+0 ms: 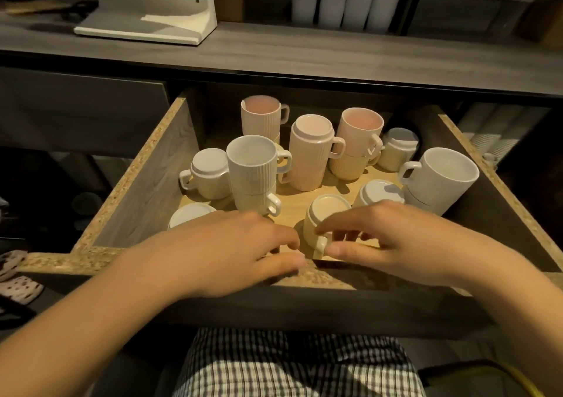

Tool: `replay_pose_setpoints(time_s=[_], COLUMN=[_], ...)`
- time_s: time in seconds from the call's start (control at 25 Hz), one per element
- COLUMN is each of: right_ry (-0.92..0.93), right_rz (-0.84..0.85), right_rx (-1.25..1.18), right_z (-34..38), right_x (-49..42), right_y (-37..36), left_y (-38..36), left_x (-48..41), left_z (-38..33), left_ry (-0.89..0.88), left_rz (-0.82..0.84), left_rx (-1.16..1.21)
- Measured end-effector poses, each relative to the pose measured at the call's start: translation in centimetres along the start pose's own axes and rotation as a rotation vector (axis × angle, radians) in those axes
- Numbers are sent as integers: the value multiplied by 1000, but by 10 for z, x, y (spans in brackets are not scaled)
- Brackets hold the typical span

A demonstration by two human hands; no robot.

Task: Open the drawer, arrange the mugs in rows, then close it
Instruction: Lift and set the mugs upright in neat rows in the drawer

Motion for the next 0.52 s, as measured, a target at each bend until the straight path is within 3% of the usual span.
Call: replay_pose_setpoints(time_s=[0.2,0.52], right_ry=[38,125], right_rz=[-83,-14], right_rx=[97,190], right_z=[13,45], right_x=[-53,-120], right_y=[19,6], left_y=[25,15], left_x=[1,5], left_z=[41,124], left_ry=[54,274], left_rz=[-46,247], left_rx=[-92,-189])
Point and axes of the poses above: each hand's wrist, its own x-axis away from the middle knuckle, its own y-axis out of the back of the hand, z = x × y, the point moved 6 cm from there along -x, towards the middle knuckle, and after that the axes turned 13 degrees about -y, right-handed, at the moved point
